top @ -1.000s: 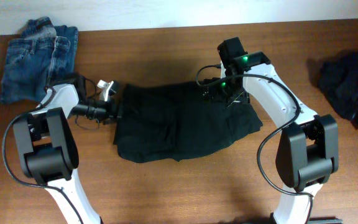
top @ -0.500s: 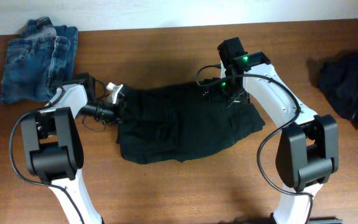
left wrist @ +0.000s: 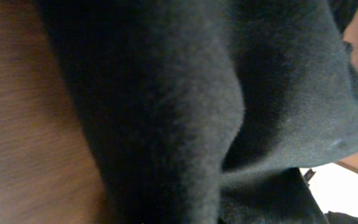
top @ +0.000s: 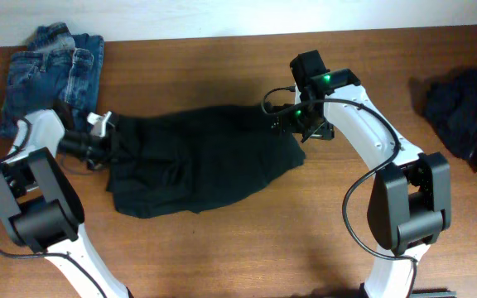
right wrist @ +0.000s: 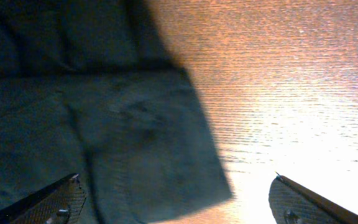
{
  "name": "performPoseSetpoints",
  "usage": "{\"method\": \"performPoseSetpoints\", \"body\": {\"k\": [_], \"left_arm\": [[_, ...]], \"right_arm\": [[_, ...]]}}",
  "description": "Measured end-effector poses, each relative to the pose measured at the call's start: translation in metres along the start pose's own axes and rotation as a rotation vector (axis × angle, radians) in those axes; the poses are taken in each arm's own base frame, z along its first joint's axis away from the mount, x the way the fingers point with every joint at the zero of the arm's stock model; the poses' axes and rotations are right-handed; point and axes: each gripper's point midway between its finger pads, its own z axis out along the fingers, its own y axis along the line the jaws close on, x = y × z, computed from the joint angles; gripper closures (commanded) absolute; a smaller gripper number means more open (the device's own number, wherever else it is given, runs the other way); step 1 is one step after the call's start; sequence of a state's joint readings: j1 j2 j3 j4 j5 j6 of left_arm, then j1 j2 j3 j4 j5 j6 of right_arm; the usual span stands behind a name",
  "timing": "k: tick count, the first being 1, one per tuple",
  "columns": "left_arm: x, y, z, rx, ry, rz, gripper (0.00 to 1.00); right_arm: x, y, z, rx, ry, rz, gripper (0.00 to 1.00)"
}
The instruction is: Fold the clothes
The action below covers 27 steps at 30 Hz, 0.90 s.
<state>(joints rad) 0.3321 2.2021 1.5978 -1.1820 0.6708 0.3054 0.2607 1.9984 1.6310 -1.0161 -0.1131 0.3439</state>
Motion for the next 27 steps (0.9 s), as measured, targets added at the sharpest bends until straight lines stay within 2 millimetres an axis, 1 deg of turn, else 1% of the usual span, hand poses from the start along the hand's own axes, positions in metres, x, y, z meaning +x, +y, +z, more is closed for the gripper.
{"method": "performPoseSetpoints", "body": {"k": [1, 4, 5, 8, 9, 12, 15, 17, 19, 24, 26, 27], "left_arm": [[-0.003, 0.002, -0.010, -0.041, 0.007, -0.015, 0.99], [-0.006, 0.004, -0.026, -0.118, 0.021, -0.035, 0.99], [-0.009, 0.002, -0.040, -0.184, 0.030, -0.047, 0.99], [-0.016, -0.001, -0.061, -0.272, 0.023, -0.061, 0.99], [-0.020, -0.005, -0.071, -0.310, 0.014, -0.064, 1.00], [-0.029, -0.014, -0.088, -0.374, -0.017, -0.059, 0.99], [-0.039, -0.032, -0.100, -0.420, -0.051, -0.029, 1.00], [-0.044, -0.044, -0.100, -0.434, -0.063, -0.006, 0.99], [-0.046, -0.054, -0.095, -0.447, -0.062, 0.018, 0.99], [-0.046, -0.087, -0.067, -0.472, -0.023, 0.104, 0.99], [-0.044, -0.107, -0.050, -0.477, -0.005, 0.147, 1.00], [-0.044, -0.112, -0.046, -0.477, -0.002, 0.160, 0.99]], "right_arm": [[0.000, 0.000, 0.000, 0.001, 0.000, 0.000, 0.01], [0.000, 0.000, 0.000, 0.002, 0.001, 0.001, 0.01], [0.000, 0.000, 0.000, 0.001, -0.001, 0.000, 0.01], [0.000, -0.001, 0.000, 0.004, -0.001, 0.000, 0.01], [0.000, -0.001, 0.000, 0.004, -0.001, 0.001, 0.01], [0.000, -0.001, 0.000, 0.005, -0.002, 0.000, 0.01], [0.000, -0.001, 0.000, 0.005, -0.001, 0.000, 0.01], [0.000, -0.001, 0.000, 0.006, -0.002, 0.000, 0.01], [0.000, -0.001, 0.000, 0.008, -0.002, 0.001, 0.01], [0.000, -0.001, 0.000, 0.008, -0.002, 0.000, 0.01], [0.000, -0.001, 0.000, 0.008, -0.002, 0.000, 0.01], [0.000, -0.001, 0.000, 0.008, -0.001, 0.000, 0.02]]}}
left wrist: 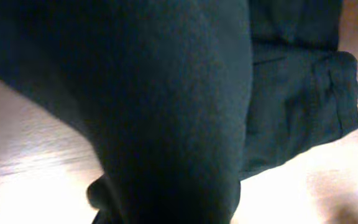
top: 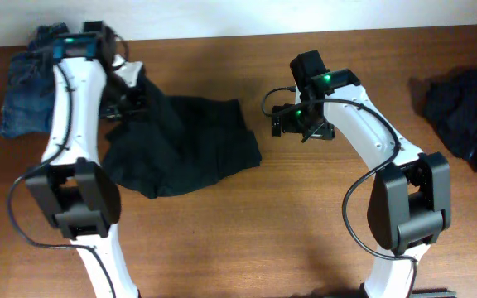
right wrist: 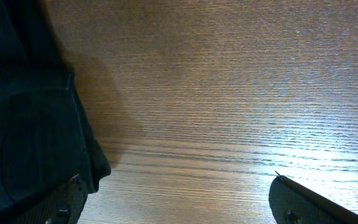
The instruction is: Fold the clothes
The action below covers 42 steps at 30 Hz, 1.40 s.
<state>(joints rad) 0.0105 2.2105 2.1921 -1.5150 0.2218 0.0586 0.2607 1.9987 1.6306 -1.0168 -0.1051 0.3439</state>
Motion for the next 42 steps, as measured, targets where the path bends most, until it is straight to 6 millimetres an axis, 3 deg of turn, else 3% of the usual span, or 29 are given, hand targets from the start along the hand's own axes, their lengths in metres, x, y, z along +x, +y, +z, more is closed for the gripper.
{"method": "performPoseSetpoints", "body": {"k": [17, 21, 24, 28, 35, 38, 42], "left_arm": [[-0.025, -0.126, 0.024, 0.025, -0.128, 0.190, 1.00], [-0.024, -0.148, 0.027, 0.036, -0.141, 0.232, 0.99], [-0.022, -0.154, 0.028, 0.031, -0.139, 0.247, 0.99], [-0.023, -0.152, 0.028, 0.020, -0.142, 0.245, 0.99], [-0.023, -0.152, 0.028, 0.019, -0.143, 0.242, 1.00], [-0.023, -0.152, 0.028, 0.019, -0.143, 0.242, 0.99], [-0.023, -0.152, 0.028, 0.020, -0.143, 0.235, 0.99]], "right_arm": [[0.006, -0.002, 0.000, 0.009, 0.025, 0.003, 0.01], [0.007, -0.002, 0.000, 0.010, 0.027, 0.003, 0.01], [0.006, 0.001, 0.000, -0.009, 0.025, 0.008, 0.00], [-0.003, 0.023, -0.001, -0.126, 0.001, 0.018, 0.40], [-0.015, 0.058, -0.009, -0.320, -0.012, 0.117, 0.83], [-0.018, 0.075, -0.011, -0.371, -0.013, 0.171, 0.89], [-0.019, 0.116, -0.006, -0.457, -0.046, 0.211, 0.96]]}}
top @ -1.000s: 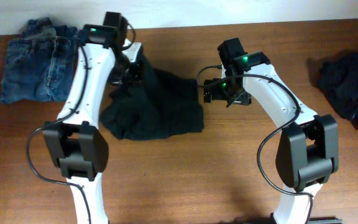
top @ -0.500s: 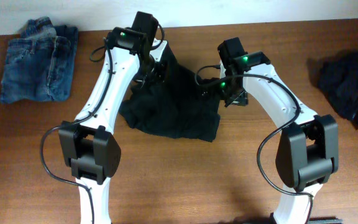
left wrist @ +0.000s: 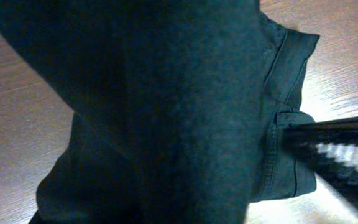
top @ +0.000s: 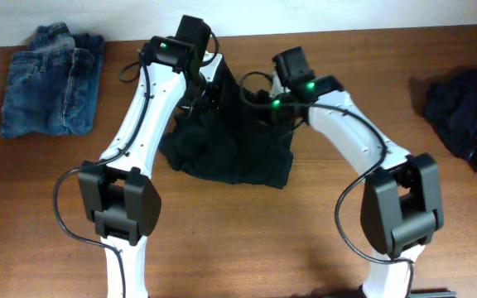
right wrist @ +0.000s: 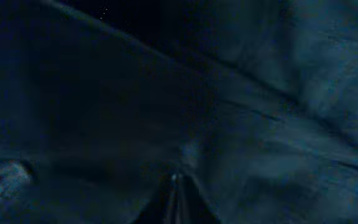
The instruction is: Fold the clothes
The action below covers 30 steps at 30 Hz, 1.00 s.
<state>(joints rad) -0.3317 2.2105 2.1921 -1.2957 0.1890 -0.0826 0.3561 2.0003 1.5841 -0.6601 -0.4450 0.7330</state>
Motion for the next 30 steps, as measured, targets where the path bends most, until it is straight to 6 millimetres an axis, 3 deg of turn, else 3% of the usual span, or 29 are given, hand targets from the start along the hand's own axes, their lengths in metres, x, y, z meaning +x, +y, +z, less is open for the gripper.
{"method": "performPoseSetpoints", "body": {"k": [6, 12, 18, 23, 26, 30], "left_arm": [[0.000, 0.000, 0.000, -0.002, 0.001, -0.006, 0.99], [0.000, 0.001, 0.000, -0.003, 0.000, -0.009, 1.00], [0.000, -0.001, 0.000, 0.006, 0.001, -0.009, 0.99], [0.002, -0.005, -0.001, 0.039, 0.008, -0.015, 0.99], [0.002, -0.006, -0.001, 0.065, 0.013, -0.024, 0.99], [0.002, -0.007, -0.001, 0.079, 0.015, -0.025, 0.99]], "right_arm": [[0.018, 0.001, 0.039, -0.082, -0.021, 0.099, 0.96], [0.018, -0.008, 0.049, -0.114, -0.046, 0.163, 0.96], [0.009, 0.014, 0.049, -0.182, -0.097, 0.183, 0.96], [0.025, 0.033, 0.071, -0.215, -0.084, 0.220, 0.96], [0.035, 0.030, 0.100, -0.213, -0.068, 0.241, 0.96], [0.035, 0.028, 0.104, -0.205, -0.075, 0.246, 0.96]]}}
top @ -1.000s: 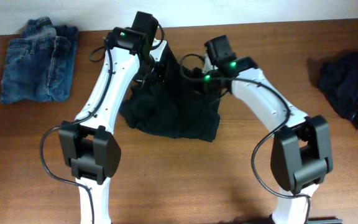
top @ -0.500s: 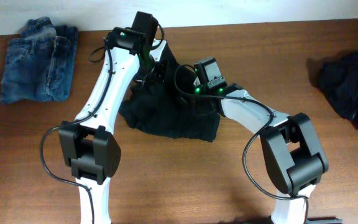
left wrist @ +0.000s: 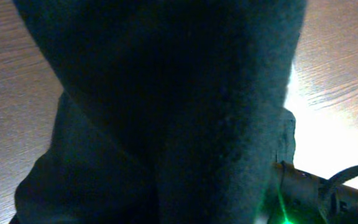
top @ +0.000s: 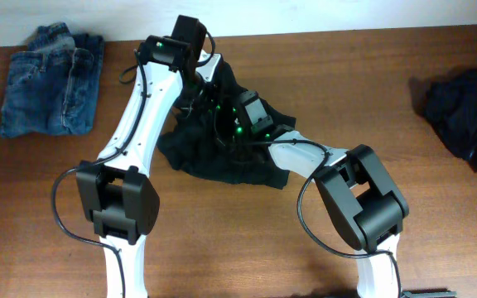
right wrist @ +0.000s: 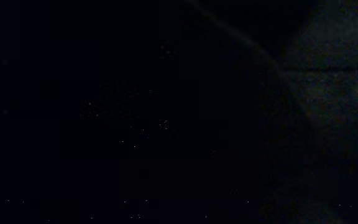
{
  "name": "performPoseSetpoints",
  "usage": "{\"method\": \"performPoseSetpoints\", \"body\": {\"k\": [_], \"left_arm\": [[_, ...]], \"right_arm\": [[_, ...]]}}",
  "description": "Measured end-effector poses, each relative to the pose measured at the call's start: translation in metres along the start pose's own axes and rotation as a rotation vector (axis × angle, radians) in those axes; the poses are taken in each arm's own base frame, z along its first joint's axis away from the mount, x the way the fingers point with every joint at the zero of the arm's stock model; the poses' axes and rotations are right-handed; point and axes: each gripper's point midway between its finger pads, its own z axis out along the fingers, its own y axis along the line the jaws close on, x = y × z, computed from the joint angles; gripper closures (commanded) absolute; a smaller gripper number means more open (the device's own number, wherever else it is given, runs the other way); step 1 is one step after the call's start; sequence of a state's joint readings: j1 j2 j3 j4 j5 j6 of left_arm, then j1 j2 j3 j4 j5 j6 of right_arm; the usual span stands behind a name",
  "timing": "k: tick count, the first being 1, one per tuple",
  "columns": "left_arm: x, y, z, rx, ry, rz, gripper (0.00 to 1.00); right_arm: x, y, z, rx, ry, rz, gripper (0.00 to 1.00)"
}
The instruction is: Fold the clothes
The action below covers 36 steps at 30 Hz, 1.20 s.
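Observation:
A black garment (top: 222, 157) hangs bunched from my left gripper (top: 209, 87) at the back centre, its lower part heaped on the table. The same dark cloth (left wrist: 166, 93) fills the left wrist view and hides the fingers. My right gripper (top: 237, 126) is pushed into the middle of the garment from the right, with the green wrist light (top: 240, 130) against the cloth. The right wrist view is almost black, showing only faint cloth (right wrist: 328, 93). The right arm (left wrist: 309, 193) shows in the left wrist view's lower right corner.
Folded blue jeans (top: 52, 79) lie at the back left. A crumpled dark blue garment (top: 466, 116) sits at the far right. The wooden table (top: 346, 74) runs to a pale wall along the back edge.
My right arm has swung left and lower, its wrist now deep in the garment's middle, and its camera view has gone dark. The left gripper stays about where it was, still holding the cloth up.
The garment lay spread at left centre, my left gripper at its left end and the right gripper open at its right corner. Then the left end was raised at the back left, clear of the right gripper. Later it hung at back centre with the right gripper at it, now buried.

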<state>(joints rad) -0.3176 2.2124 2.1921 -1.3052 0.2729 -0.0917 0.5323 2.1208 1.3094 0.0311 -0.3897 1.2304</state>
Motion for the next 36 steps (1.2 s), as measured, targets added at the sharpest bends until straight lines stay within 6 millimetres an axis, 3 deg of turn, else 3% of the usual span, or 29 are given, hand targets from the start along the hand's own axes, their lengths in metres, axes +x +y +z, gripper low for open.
{"method": "performPoseSetpoints", "body": {"k": [5, 9, 12, 14, 19, 22, 26, 31, 36], "left_arm": [[0.003, -0.003, 0.000, 0.020, 0.012, -0.003, 1.00], [0.003, -0.009, 0.000, 0.044, 0.015, 0.001, 1.00], [0.004, -0.012, 0.001, 0.053, 0.018, 0.000, 0.99], [0.004, -0.013, 0.001, 0.057, 0.019, -0.001, 0.99], [0.006, -0.014, 0.003, 0.029, 0.022, -0.007, 0.99], [0.009, -0.022, 0.008, -0.035, 0.025, 0.012, 0.99], [0.020, -0.058, 0.020, -0.136, 0.027, 0.100, 1.00], [0.027, -0.085, 0.026, -0.259, -0.009, 0.180, 0.99], [0.026, -0.085, 0.025, -0.321, -0.030, 0.189, 1.00]], "right_arm": [[-0.012, -0.010, -0.006, 0.019, 0.002, -0.014, 0.96], [-0.042, -0.033, -0.030, 0.075, -0.019, -0.011, 0.95], [-0.090, -0.043, -0.084, 0.100, -0.107, -0.005, 0.95], [-0.112, -0.044, -0.116, 0.103, -0.159, -0.005, 0.92], [-0.138, -0.041, -0.196, 0.115, -0.261, -0.056, 0.90], [-0.135, -0.052, -0.222, 0.160, -0.256, -0.071, 0.90], [-0.133, -0.065, -0.243, 0.204, -0.250, -0.095, 0.90], [-0.127, -0.071, -0.245, 0.229, -0.223, -0.125, 0.90], [-0.112, -0.072, -0.241, 0.226, -0.160, -0.113, 0.91]]}}
